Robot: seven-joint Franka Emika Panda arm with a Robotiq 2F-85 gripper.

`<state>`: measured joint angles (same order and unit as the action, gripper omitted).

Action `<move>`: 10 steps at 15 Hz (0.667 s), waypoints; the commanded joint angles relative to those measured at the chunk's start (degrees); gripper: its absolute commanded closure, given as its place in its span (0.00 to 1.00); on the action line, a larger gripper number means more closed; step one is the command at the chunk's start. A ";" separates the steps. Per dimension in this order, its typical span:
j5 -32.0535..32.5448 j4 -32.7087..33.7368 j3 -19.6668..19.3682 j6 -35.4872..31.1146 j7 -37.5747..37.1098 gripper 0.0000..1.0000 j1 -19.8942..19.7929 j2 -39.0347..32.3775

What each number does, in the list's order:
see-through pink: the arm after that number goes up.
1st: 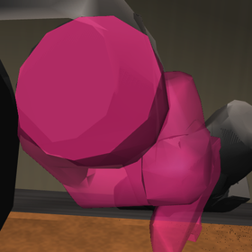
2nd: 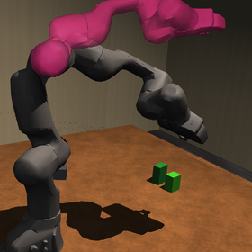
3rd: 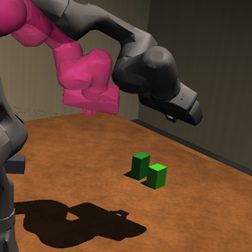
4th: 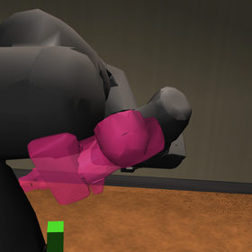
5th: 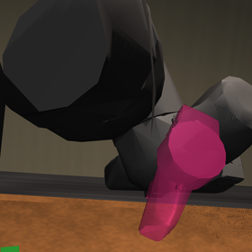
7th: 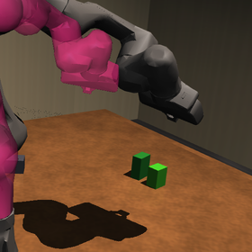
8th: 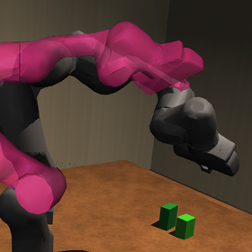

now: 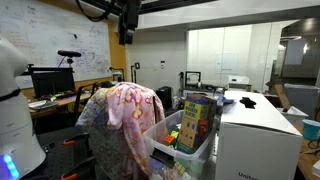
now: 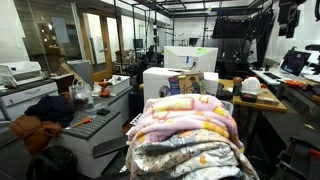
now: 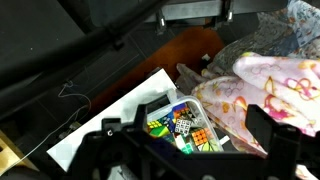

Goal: Put the fleece on the boxes

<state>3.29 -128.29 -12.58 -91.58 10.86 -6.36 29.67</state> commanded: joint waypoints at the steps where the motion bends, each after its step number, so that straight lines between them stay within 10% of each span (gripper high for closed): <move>1: -1.11 -0.35 0.22 0.76 -0.41 0.00 -0.56 -1.64; 10: -5.12 -6.93 1.46 -5.37 -1.13 0.00 0.34 -5.38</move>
<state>0.61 -132.13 -12.14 -93.25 10.85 -6.22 24.43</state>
